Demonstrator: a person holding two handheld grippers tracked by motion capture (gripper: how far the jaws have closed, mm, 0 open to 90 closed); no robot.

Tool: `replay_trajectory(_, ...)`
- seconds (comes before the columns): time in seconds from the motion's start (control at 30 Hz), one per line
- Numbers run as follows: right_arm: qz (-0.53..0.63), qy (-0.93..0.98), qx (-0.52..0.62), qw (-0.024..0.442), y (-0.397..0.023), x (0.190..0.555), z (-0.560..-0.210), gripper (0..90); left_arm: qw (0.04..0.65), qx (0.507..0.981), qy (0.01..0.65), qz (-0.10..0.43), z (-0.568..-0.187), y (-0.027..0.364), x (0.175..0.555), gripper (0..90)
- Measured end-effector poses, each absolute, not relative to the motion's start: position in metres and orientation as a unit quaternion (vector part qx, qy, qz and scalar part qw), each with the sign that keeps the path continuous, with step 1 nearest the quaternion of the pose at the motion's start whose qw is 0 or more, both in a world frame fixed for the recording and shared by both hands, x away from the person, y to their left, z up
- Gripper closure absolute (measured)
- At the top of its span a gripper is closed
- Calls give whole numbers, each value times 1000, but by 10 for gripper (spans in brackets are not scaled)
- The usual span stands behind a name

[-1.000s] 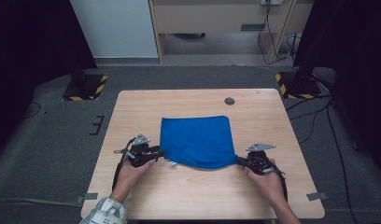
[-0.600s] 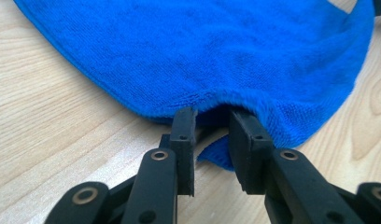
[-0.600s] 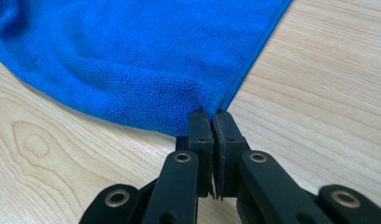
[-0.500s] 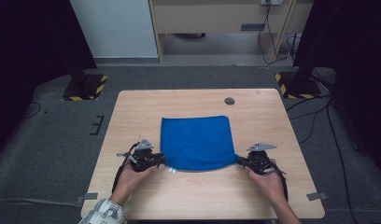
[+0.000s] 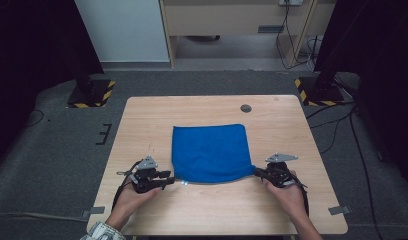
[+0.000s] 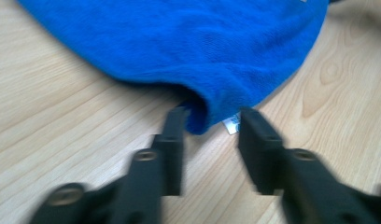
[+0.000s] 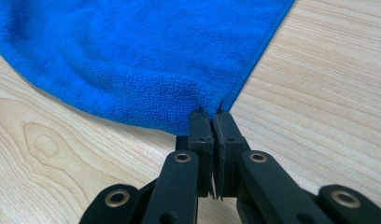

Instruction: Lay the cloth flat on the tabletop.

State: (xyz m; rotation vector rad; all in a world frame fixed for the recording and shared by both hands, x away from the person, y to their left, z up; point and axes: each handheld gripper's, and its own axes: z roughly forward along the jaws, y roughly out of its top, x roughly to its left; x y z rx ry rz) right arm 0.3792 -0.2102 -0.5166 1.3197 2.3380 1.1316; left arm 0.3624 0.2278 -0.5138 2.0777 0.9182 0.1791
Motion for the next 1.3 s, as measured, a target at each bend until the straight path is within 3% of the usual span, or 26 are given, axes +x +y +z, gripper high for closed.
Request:
replay_trajectory(0.03,386,797,450,114,-210,379,-517,879,418,829,365,70,-515,226,364,488)
replay_trajectory(0.13,387,798,448,113,-210,379,-516,880,431,824,364,50,-516,220,370,543)
replay_trajectory(0.33,396,799,439,108,-206,369,-508,881,423,832,356,51,-509,213,383,874)
replay_trajectory(0.4,398,800,436,108,-206,367,-504,881,433,823,365,48,-504,213,389,886)
replay_trajectory(0.67,387,788,470,97,-218,410,-509,855,428,800,417,54,-500,203,448,881)
replay_trajectory(0.9,371,772,504,115,-223,437,-516,628,396,801,446,51,-516,194,484,853)
replay_trajectory(1.0,370,773,499,125,-223,437,-515,541,393,802,445,62,-524,189,488,790)
replay_trajectory(1.17,380,772,491,133,-226,429,-511,490,423,781,450,91,-517,193,485,570)
replay_trajectory(1.3,384,771,490,138,-232,425,-507,516,436,776,441,112,-504,201,478,535)
